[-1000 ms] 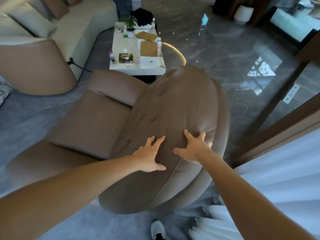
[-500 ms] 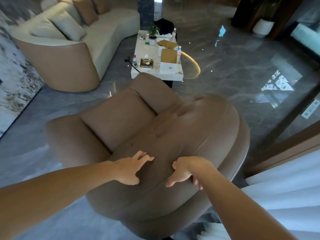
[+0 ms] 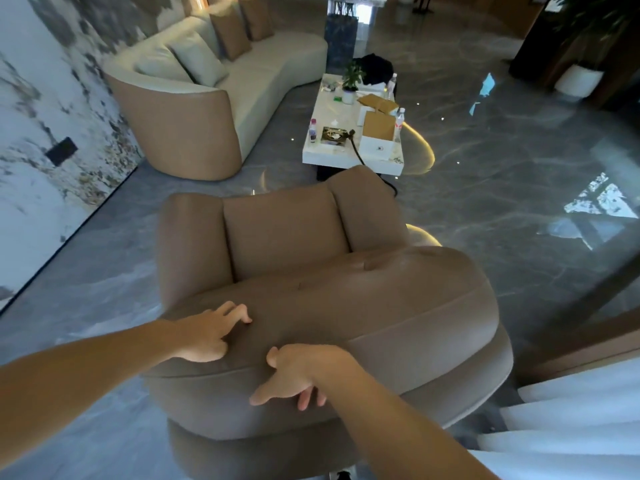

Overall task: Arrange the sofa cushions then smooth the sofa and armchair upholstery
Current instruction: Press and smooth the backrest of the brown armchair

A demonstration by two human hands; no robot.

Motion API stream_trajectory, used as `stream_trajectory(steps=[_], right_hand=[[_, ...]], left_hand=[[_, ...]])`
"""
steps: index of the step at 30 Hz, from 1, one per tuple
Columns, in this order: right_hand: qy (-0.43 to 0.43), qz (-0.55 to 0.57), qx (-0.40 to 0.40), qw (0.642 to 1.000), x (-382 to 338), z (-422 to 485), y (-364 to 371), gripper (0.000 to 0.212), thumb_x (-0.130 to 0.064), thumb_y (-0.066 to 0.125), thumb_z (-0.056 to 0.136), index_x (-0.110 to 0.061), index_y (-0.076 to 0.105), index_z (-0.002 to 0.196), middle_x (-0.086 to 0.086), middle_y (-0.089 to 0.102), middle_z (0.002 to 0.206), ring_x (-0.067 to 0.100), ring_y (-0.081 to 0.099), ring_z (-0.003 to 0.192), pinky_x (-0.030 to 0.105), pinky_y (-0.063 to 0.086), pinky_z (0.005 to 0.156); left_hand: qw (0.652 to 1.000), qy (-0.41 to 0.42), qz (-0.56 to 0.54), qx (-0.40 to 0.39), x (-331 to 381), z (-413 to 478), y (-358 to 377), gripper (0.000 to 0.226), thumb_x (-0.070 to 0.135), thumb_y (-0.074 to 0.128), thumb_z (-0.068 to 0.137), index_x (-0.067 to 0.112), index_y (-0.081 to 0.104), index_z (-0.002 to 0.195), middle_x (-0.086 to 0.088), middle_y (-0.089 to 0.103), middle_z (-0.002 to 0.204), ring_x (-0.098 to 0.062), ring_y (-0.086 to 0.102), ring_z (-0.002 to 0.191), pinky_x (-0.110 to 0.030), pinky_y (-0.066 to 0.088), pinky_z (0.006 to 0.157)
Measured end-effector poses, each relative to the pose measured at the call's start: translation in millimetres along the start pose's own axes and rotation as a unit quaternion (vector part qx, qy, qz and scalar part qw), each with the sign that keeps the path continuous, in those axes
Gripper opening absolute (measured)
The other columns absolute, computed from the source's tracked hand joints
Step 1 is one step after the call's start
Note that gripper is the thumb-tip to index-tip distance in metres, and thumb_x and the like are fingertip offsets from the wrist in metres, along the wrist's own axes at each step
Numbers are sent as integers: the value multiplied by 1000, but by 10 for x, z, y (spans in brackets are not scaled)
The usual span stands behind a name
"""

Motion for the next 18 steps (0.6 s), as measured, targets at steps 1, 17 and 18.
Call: stream_trajectory(steps=[1, 17, 18], right_hand=[[-25, -1, 13, 1000, -106, 39, 40, 90, -49, 62, 88, -18, 11, 155, 15, 49, 140, 29, 71, 97, 38, 57, 68], [24, -133, 387, 912, 140, 4, -690, 87, -84, 41, 75, -33, 39, 144, 9, 35, 146, 38, 28, 133, 56, 31, 105], [36, -122, 378, 917, 177, 23, -681, 92, -88, 38, 71, -36, 32, 147, 7, 32, 149, 38, 26, 134, 59, 28, 106]], left_hand=[[1000, -14, 6, 5, -94, -46, -6, 55, 9, 47, 79, 38, 31, 123, 8, 29, 134, -21, 46, 103, -37, 40, 80], [972, -114, -30, 202, -556, -573, -428, 63, 64, 28, 94, 32, 25, 148, -2, 26, 156, -35, 25, 139, -52, 31, 110], [972, -107, -17, 209, -521, -614, -422, 70, 71, 25, 89, 35, 22, 149, 1, 22, 158, -34, 21, 141, -53, 29, 111]])
Point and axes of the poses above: each hand's wrist, its own z-axis towards the middle knuckle, its own y-axis out of the palm, x = y × z, the point moved 6 cm from there along z, towards the middle knuckle
